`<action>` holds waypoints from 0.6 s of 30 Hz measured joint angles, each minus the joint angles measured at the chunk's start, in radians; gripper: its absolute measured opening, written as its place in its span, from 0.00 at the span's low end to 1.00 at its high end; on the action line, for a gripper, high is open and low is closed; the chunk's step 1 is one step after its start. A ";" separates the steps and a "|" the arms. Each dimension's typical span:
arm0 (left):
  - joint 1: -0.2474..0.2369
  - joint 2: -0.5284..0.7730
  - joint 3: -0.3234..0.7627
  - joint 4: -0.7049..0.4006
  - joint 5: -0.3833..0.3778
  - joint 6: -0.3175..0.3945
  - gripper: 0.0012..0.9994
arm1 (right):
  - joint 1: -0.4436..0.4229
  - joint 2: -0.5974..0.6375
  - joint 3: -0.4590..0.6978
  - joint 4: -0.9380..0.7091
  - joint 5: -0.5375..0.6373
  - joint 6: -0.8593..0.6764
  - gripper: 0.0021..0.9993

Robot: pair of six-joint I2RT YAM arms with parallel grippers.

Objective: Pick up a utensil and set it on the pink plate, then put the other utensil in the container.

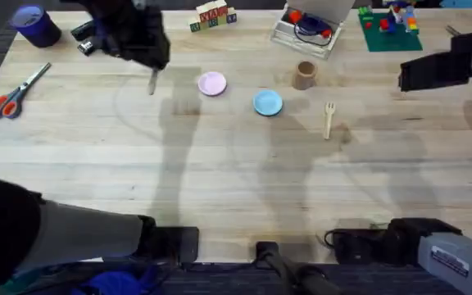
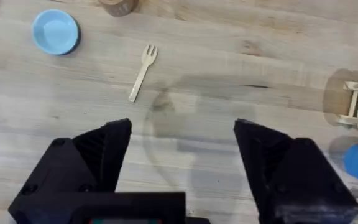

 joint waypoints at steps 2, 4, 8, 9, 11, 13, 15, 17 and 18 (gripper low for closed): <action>-0.032 0.000 0.006 0.019 0.007 0.000 0.04 | 0.000 0.000 0.000 0.000 0.000 0.000 1.00; -0.056 0.000 0.006 0.028 0.015 -0.001 0.04 | 0.000 0.000 0.000 0.000 0.000 0.000 0.99; -0.091 0.010 0.006 0.039 0.021 -0.001 0.04 | 0.000 0.000 0.000 0.000 0.000 0.000 1.00; -0.099 0.019 0.008 0.043 0.022 -0.001 0.04 | 0.000 0.000 0.000 0.000 0.000 0.000 1.00; -0.112 0.045 0.015 0.048 0.022 -0.004 0.04 | 0.000 0.000 0.000 0.000 0.000 0.000 1.00; -0.122 0.076 0.030 0.052 0.023 -0.005 0.04 | 0.000 0.000 0.000 0.000 0.000 0.000 1.00; -0.130 0.112 0.052 0.051 0.025 -0.008 0.04 | 0.000 0.000 0.000 0.000 0.000 0.000 1.00; -0.137 0.152 0.086 0.051 0.025 -0.008 0.04 | 0.000 0.000 0.000 0.000 0.000 0.000 1.00; -0.139 0.168 0.101 0.052 0.025 -0.008 0.04 | 0.000 0.000 0.000 0.000 0.000 0.000 1.00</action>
